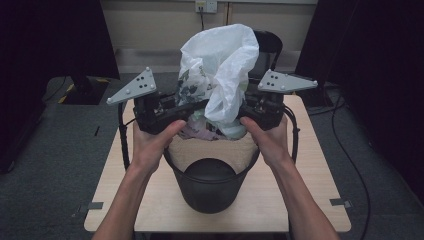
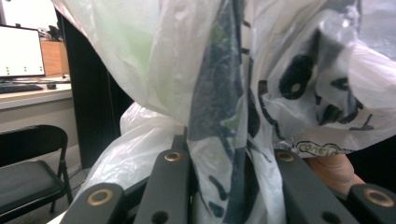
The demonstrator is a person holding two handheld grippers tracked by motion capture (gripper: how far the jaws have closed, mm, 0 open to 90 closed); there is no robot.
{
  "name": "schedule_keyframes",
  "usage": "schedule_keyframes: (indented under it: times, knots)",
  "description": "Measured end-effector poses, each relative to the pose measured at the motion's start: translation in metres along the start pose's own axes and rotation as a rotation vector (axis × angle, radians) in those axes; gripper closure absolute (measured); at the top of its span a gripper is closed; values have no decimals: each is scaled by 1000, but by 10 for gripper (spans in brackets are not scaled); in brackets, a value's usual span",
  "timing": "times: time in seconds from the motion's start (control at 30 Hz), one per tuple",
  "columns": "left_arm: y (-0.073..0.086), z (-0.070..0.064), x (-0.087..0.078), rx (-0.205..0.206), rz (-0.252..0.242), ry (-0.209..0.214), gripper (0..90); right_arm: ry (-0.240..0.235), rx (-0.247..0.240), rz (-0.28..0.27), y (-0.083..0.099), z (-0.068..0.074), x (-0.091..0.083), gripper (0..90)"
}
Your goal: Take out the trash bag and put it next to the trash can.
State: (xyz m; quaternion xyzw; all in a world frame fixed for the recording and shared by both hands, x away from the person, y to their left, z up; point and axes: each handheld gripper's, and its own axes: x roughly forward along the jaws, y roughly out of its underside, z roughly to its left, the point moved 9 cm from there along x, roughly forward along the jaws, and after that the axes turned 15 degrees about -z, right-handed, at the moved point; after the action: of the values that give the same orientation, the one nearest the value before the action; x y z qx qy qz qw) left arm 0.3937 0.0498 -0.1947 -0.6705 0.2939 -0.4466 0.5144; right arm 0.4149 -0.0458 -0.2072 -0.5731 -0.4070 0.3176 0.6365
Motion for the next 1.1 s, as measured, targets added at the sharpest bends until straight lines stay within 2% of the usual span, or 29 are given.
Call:
schedule_keyframes:
  times: [0.1, 0.27, 0.47, 0.5, 0.6, 0.63, 0.77, 0.93, 1.1]
  knots:
    - [-1, -1, 3, 32, 11, -17, 663, 12, -5, -15, -4, -4, -3, 872]
    - [-2, -4, 2, 45, 8, -22, 550, 33, -7, -19, -8, -15, -11, 872]
    - [-2, 2, 1, 30, -6, -52, 465, 62, -10, -16, -12, -27, -19, 871]
    - [-1, 3, -1, 22, -11, -68, 457, 65, -12, -11, -11, -30, -21, 871]
    - [1, 4, -2, 35, 0, -74, 457, 74, -6, -9, -10, -37, -24, 872]
    - [3, 4, -2, 33, 5, -82, 457, 89, 7, -18, -11, -44, -27, 872]
    - [11, 12, -2, 30, 24, -105, 451, 109, 16, -24, -13, -53, -27, 872]
    - [22, 15, -3, 23, 50, -108, 450, 126, 28, -33, -16, -64, -28, 872]
    - [26, 15, -4, 23, 63, -108, 445, 143, 34, -37, -20, -72, -27, 871]
